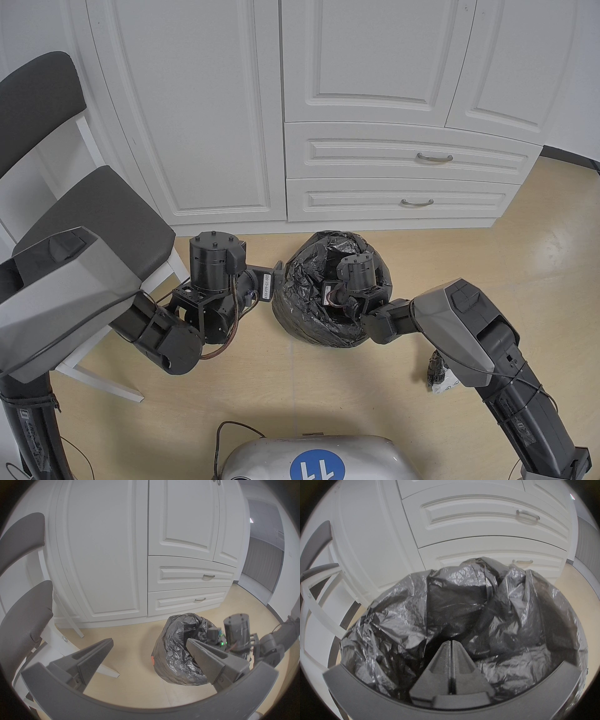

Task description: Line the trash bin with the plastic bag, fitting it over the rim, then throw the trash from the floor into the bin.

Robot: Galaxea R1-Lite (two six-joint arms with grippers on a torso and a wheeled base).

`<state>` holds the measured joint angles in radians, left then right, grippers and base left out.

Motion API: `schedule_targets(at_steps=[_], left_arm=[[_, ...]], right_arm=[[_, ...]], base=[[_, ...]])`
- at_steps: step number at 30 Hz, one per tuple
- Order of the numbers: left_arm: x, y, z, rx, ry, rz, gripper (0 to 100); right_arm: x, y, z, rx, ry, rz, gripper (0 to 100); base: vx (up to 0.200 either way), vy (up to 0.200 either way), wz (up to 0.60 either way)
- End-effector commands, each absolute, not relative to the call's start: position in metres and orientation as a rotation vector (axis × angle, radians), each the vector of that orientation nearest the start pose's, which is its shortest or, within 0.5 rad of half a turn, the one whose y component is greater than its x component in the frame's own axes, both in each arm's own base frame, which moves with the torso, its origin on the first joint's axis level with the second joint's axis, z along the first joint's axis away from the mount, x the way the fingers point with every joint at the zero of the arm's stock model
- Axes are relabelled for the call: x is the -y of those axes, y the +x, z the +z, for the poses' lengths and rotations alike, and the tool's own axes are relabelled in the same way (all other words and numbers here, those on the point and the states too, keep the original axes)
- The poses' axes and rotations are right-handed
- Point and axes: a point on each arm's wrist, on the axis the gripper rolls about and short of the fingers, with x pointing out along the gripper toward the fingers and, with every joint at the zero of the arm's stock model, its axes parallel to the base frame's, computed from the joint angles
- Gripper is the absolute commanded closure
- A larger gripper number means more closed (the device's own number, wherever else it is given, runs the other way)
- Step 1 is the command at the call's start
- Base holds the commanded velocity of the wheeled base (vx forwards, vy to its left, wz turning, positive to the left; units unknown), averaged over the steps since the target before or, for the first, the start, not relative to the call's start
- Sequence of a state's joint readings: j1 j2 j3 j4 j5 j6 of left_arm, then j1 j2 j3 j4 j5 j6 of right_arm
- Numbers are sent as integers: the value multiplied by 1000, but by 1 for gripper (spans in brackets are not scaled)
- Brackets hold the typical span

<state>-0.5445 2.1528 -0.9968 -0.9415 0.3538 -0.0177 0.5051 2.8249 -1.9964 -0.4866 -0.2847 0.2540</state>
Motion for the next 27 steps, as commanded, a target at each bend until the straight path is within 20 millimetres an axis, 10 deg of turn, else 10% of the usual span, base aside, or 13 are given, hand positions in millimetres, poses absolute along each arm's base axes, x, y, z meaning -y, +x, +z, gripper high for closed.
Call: schedule_targets(at_steps=[1, 27], left_arm=[[199, 345, 99, -191, 76, -187, 0], [195, 342, 96, -191, 73, -182, 0]], right_arm=[[-273, 478, -23, -394, 96, 196, 100], [-285, 476, -34, -415, 353, 293, 100]], base=[[0, 0, 0], [0, 0, 0]])
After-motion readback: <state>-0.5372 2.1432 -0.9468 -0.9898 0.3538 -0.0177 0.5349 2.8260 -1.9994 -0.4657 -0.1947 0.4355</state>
